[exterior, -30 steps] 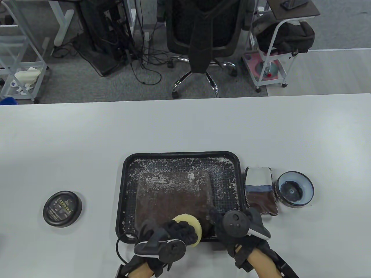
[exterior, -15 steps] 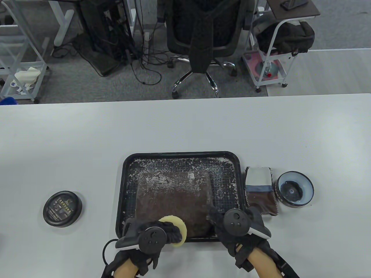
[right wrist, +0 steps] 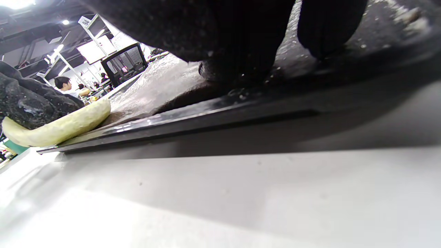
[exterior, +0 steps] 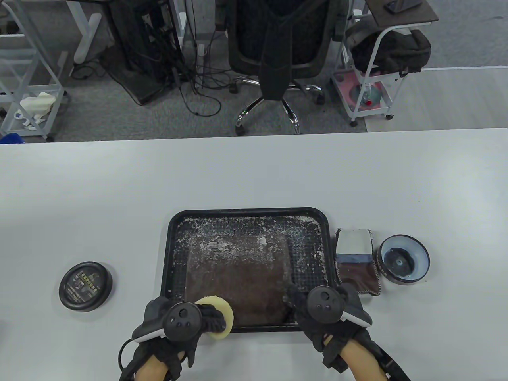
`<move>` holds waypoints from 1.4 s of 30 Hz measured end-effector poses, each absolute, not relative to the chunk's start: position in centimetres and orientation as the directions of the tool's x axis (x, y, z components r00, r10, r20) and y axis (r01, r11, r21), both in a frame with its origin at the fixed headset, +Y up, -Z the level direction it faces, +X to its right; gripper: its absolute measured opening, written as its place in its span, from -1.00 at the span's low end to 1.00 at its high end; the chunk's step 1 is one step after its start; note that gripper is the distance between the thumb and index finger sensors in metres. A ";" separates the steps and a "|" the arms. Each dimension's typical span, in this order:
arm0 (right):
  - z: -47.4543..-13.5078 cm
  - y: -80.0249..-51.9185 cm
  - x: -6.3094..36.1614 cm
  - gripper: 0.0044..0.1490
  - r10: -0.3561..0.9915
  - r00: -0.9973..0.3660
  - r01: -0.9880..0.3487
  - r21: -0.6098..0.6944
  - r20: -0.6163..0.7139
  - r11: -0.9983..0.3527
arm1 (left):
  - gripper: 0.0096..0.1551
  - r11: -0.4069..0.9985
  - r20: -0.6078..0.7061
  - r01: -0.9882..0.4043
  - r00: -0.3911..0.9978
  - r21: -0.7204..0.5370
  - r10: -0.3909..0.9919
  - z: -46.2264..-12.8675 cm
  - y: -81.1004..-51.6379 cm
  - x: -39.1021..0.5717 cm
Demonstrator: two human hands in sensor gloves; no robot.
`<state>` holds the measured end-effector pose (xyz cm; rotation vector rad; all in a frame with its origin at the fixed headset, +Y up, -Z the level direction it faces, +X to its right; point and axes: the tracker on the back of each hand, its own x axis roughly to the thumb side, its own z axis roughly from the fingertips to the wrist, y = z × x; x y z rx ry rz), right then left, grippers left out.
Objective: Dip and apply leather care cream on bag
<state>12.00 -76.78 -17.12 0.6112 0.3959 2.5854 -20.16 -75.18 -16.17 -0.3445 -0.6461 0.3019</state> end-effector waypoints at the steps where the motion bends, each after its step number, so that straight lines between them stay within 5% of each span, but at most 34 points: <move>1: -17.1 -76.8 12.0 -0.16 0.488 -0.800 -0.360 0.370 0.351 -0.856 | -0.53 0.899 0.527 -0.170 0.760 -0.403 0.380 -16.2 -75.2 -20.3; 42: -17.0 -76.8 12.2 -0.18 0.504 -0.789 -0.374 0.376 0.350 -0.848 | -0.55 0.866 0.366 -0.308 0.811 -0.395 0.456 -16.5 -75.6 -26.5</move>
